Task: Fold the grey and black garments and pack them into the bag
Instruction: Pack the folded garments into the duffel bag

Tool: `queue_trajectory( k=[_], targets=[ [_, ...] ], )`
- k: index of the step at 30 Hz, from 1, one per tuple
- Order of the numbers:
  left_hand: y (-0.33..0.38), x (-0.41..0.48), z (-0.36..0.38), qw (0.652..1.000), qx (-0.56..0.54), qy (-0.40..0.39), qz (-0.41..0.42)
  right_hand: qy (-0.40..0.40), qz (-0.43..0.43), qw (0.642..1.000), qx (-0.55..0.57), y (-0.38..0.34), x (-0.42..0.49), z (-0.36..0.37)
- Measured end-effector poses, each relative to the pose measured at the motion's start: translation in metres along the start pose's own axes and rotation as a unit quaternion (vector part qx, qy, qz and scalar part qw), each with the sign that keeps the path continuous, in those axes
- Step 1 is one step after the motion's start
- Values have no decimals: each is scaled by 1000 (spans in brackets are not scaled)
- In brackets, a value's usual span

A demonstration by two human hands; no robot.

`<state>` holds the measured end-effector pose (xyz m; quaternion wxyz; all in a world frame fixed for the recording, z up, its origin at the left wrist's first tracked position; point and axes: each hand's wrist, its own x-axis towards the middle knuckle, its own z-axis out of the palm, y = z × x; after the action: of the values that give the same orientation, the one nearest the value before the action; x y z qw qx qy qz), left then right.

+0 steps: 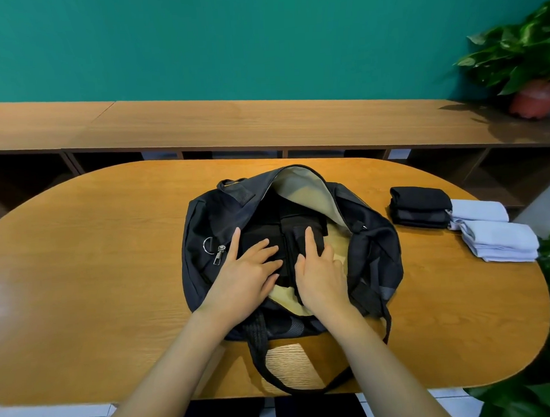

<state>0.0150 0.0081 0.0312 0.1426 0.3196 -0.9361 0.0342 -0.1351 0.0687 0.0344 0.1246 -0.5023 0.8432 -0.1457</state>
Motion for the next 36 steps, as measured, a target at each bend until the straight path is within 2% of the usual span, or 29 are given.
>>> queue_trajectory(
  k=[4, 6, 9, 12, 16, 19, 21, 24, 27, 31, 34, 36],
  targets=[
    [1, 4, -6, 999, -30, -16, -6, -9, -51, 993, 105, 9, 0, -7],
    [3, 10, -10, 999, -52, -5, -9, 55, -130, 978, 156, 23, -7, -19],
    [12, 24, -18, 995, -74, 63, 3, 178, -231, 951, 97, 55, -20, -29],
    [32, 51, -19, 991, -82, 79, 69, 155, -232, 960, -11, 89, -26, -23],
    [53, 84, -10, 982, -77, -66, 160, 79, -234, 960, -132, 112, -25, -13],
    [43, 85, -3, 969, -64, -191, 145, 74, -249, 950, -174, 121, -22, -16],
    [31, 79, -2, 962, -66, -223, 140, 76, -269, 942, -185, 123, -21, -20],
    [21, 72, -1, 962, -57, -222, 151, 73, -302, 932, -188, 119, -21, -19],
    [19, 72, 3, 962, -70, -207, 165, 81, -295, 934, -182, 114, -20, -16],
    [19, 75, 7, 965, -47, -185, 179, 144, -341, 914, -168, 109, -16, -18],
    [16, 78, 8, 973, -23, -146, 180, 199, -389, 894, -100, 111, -20, -29],
    [14, 77, 12, 977, -9, -120, 179, 213, -388, 895, -51, 119, -27, -41]
  ],
)
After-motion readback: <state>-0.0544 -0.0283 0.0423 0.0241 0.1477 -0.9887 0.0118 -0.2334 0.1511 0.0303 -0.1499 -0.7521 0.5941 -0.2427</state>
